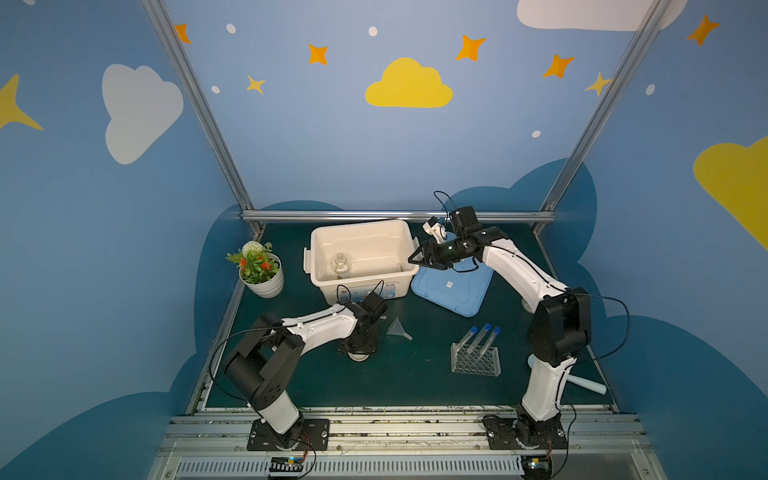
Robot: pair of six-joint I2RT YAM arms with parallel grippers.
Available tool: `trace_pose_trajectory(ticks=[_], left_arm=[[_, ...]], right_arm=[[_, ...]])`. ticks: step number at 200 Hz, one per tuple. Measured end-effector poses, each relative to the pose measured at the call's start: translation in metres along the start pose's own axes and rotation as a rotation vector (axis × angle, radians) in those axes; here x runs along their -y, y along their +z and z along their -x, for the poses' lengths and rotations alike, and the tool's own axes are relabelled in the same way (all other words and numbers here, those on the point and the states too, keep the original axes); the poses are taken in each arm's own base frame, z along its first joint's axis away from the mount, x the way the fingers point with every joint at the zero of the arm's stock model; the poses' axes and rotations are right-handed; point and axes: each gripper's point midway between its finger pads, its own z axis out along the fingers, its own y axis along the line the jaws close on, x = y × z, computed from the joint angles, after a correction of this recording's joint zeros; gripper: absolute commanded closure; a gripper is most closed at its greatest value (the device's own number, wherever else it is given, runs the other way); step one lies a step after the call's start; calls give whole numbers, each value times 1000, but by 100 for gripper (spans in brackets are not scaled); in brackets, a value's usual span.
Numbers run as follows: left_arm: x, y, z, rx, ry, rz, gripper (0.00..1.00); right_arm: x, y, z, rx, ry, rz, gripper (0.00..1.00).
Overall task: Organize the chemistry lab equipment
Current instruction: 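Lift the white bowl off the table with the left gripper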
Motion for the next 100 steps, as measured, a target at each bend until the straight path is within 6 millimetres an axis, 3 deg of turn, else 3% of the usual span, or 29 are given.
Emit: trace_pose_trajectory(ticks=[21,100], left_arm=[[1,0,0,0,3,-5,44],[1,0,1,2,4,-4,43]], right_arm=[[0,0,0,1,0,0,42],[-1,-2,1,7,-3,3,42]])
